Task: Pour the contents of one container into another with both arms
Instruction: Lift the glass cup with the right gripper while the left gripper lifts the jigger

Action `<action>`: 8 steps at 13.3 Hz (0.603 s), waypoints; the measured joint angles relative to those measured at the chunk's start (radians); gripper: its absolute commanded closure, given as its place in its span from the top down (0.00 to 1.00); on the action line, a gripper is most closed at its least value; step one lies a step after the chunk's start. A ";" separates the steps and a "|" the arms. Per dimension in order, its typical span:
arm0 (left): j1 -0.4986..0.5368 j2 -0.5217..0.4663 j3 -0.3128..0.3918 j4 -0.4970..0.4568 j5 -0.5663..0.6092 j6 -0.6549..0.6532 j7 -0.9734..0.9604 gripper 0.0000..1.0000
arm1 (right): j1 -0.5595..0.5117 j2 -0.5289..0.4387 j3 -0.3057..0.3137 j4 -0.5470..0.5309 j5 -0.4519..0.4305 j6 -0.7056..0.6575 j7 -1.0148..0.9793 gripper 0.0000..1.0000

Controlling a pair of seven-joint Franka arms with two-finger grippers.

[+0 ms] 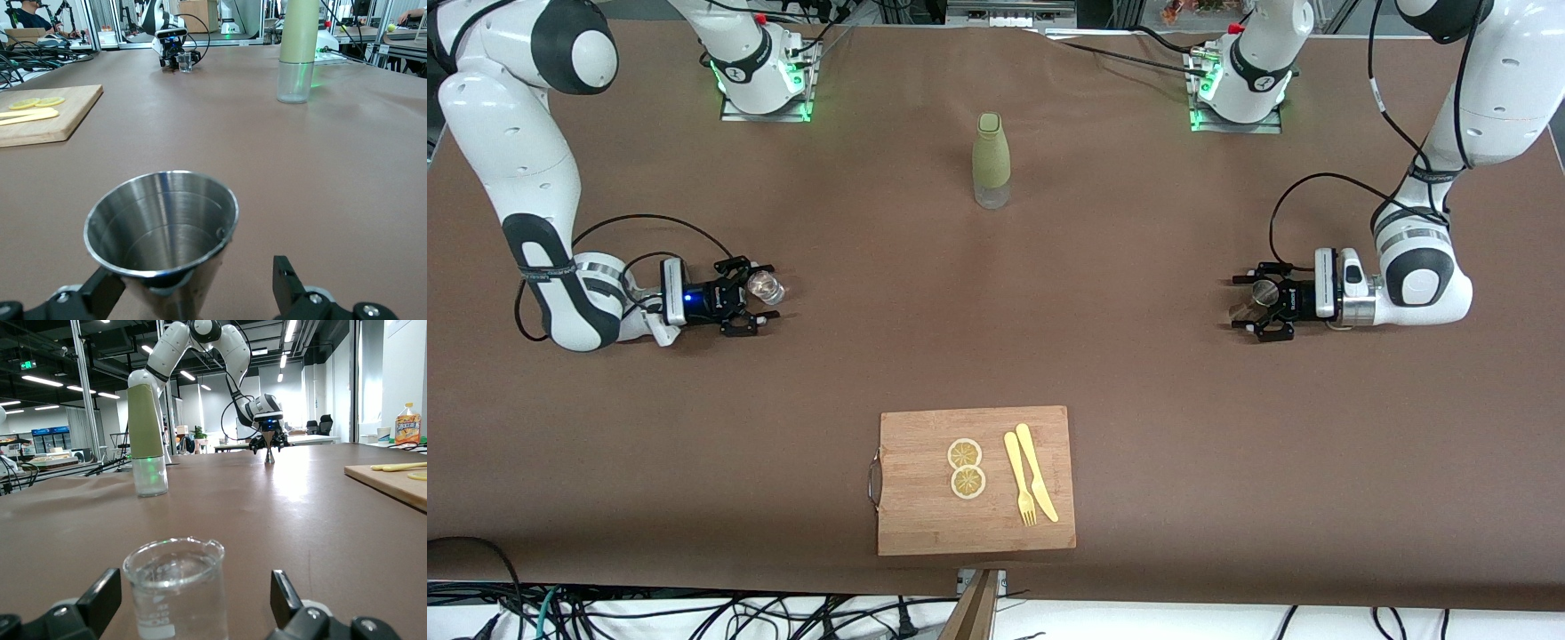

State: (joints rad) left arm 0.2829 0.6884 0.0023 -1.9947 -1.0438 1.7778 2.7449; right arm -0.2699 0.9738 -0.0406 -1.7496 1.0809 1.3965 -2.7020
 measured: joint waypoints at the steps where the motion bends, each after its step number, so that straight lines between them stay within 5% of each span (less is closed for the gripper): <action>1: 0.000 0.001 0.001 0.000 0.000 -0.003 0.000 0.96 | 0.000 -0.003 0.000 -0.008 -0.001 -0.002 0.000 0.99; 4: 0.003 0.004 0.008 0.000 0.000 -0.004 0.000 0.96 | 0.000 -0.010 -0.001 -0.027 -0.001 -0.004 0.000 0.99; 8: 0.007 0.010 0.011 0.000 0.000 -0.006 0.002 0.79 | 0.002 -0.014 -0.001 -0.037 -0.002 0.001 0.000 0.98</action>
State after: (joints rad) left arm 0.2895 0.6988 0.0137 -1.9947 -1.0438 1.7717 2.7470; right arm -0.2676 0.9593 -0.0412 -1.7869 1.0791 1.3972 -2.7021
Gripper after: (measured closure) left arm 0.075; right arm 0.013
